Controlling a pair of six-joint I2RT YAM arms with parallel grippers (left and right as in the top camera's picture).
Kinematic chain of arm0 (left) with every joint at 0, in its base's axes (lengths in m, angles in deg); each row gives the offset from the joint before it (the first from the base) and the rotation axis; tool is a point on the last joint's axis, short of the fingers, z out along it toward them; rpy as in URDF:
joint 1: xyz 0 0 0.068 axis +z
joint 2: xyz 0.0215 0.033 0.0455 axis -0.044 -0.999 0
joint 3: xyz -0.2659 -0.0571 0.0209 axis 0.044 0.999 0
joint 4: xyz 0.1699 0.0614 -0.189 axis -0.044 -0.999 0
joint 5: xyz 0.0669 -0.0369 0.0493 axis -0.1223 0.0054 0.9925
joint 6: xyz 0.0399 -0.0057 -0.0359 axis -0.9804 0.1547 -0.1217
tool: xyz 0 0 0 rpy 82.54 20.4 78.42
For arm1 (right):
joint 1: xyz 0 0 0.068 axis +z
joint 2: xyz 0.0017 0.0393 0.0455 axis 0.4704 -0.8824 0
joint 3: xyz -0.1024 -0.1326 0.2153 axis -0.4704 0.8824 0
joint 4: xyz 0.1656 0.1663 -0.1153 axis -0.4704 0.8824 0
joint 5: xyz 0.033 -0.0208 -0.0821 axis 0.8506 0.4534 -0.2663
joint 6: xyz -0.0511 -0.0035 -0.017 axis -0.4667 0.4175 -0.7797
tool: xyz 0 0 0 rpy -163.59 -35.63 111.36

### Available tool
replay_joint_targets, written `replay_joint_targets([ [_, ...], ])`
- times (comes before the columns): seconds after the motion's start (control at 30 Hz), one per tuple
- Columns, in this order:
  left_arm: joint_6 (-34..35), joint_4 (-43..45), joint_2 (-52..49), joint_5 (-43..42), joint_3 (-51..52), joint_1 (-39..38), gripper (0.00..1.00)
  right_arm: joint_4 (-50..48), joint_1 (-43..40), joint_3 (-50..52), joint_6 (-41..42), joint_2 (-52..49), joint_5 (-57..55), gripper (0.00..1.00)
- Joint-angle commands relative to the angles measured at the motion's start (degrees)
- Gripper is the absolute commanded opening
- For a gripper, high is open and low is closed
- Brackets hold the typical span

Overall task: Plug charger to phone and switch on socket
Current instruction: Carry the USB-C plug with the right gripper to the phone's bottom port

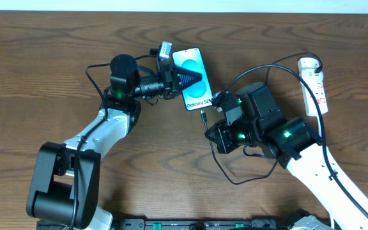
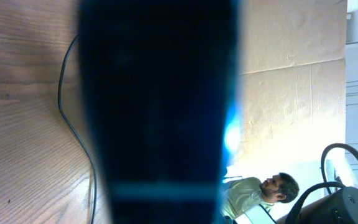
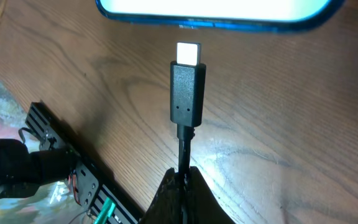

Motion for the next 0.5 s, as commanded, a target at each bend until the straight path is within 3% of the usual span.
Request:
replay_joint_targets([
  [0.0, -1.4, 0.7, 0.1, -1.2, -1.3, 0.0, 0.07, -0.6, 0.3, -0.2, 0.3, 0.1, 1.0, 0.01],
  [0.47, -1.5, 0.7, 0.1, -1.4, -1.3, -0.9, 0.08, -1.4, 0.3, -0.2, 0.3, 0.1, 0.7, 0.01],
])
